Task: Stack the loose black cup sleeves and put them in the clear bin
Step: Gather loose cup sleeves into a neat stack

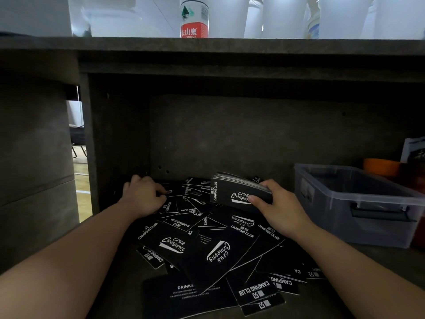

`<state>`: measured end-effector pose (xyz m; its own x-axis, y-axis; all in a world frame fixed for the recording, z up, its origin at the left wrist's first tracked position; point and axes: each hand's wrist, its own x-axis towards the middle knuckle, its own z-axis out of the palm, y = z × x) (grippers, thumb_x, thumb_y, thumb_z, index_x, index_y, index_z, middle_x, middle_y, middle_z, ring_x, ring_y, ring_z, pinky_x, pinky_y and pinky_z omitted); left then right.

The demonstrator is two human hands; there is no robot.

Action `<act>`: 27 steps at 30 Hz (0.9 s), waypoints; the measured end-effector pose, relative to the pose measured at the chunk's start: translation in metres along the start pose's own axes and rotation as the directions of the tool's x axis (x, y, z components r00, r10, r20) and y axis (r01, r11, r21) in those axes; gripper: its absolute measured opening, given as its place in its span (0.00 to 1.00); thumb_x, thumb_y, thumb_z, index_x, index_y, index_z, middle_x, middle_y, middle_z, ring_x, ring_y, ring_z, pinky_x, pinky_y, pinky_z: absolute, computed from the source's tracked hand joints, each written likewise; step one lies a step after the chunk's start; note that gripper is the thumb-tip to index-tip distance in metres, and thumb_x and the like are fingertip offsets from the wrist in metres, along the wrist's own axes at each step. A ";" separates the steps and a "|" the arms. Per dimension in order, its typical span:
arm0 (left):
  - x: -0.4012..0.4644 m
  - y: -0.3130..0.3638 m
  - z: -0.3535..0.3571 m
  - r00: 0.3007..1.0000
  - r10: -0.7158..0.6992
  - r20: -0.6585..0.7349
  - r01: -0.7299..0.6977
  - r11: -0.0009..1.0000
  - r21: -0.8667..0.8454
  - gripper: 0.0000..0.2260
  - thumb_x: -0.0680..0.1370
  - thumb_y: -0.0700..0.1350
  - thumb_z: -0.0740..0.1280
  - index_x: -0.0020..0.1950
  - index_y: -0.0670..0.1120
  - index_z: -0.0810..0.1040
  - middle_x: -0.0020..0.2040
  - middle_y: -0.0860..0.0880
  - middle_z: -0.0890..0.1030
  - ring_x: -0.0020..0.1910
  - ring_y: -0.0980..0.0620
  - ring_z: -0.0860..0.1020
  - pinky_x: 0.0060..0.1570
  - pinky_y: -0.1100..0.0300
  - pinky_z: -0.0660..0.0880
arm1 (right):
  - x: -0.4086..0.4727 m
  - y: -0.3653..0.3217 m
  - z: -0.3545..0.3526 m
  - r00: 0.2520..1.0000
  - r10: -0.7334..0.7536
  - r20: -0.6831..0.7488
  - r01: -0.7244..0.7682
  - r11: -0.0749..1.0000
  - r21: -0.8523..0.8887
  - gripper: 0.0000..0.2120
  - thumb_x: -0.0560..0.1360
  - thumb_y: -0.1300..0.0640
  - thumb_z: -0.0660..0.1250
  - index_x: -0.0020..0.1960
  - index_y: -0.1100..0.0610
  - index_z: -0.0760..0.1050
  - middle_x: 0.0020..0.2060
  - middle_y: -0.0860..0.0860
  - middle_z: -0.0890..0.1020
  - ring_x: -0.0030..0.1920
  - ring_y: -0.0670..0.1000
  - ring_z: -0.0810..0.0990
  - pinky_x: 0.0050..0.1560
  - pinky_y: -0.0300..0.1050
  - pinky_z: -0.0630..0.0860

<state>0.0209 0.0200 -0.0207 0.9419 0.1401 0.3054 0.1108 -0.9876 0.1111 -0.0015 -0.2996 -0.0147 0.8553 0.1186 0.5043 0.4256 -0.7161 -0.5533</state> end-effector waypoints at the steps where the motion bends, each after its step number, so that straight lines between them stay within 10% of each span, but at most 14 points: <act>1: 0.000 0.000 0.000 0.999 0.001 -0.037 -0.002 1.000 -0.025 0.11 0.79 0.56 0.61 0.60 0.60 0.78 0.67 0.50 0.72 0.68 0.45 0.63 0.65 0.50 0.61 | 0.000 0.000 0.000 1.000 -0.001 0.001 0.001 1.000 -0.001 0.13 0.75 0.47 0.68 0.57 0.50 0.73 0.46 0.45 0.79 0.46 0.45 0.76 0.44 0.36 0.67; 10: 0.001 -0.006 0.007 0.980 -0.151 0.130 0.167 0.978 -0.124 0.30 0.79 0.66 0.56 0.77 0.54 0.59 0.75 0.46 0.66 0.74 0.41 0.61 0.70 0.47 0.59 | 0.000 0.002 0.000 1.000 0.001 0.010 -0.001 1.000 0.003 0.13 0.75 0.47 0.68 0.57 0.49 0.73 0.48 0.47 0.81 0.48 0.46 0.78 0.47 0.38 0.70; 18: 0.000 -0.010 0.000 0.991 -0.002 -0.137 -0.044 0.942 -0.332 0.15 0.77 0.60 0.65 0.53 0.51 0.83 0.51 0.49 0.83 0.47 0.52 0.77 0.49 0.59 0.73 | 0.001 0.002 0.001 1.000 0.007 0.006 -0.007 1.000 -0.006 0.13 0.75 0.46 0.68 0.56 0.49 0.73 0.47 0.46 0.81 0.48 0.46 0.77 0.46 0.39 0.69; 27: -0.008 0.008 -0.017 0.785 0.028 -0.619 -0.439 0.731 -0.523 0.07 0.80 0.47 0.65 0.43 0.47 0.77 0.38 0.52 0.78 0.38 0.57 0.75 0.38 0.65 0.70 | 0.000 0.002 0.000 1.000 -0.003 0.006 0.003 1.000 0.001 0.12 0.76 0.47 0.68 0.56 0.49 0.72 0.46 0.45 0.80 0.47 0.46 0.77 0.46 0.39 0.70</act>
<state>0.0086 0.0121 -0.0066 0.5460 0.1257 0.8283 -0.4983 -0.7461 0.4417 -0.0004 -0.3008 -0.0157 0.8560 0.1248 0.5016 0.4281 -0.7152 -0.5526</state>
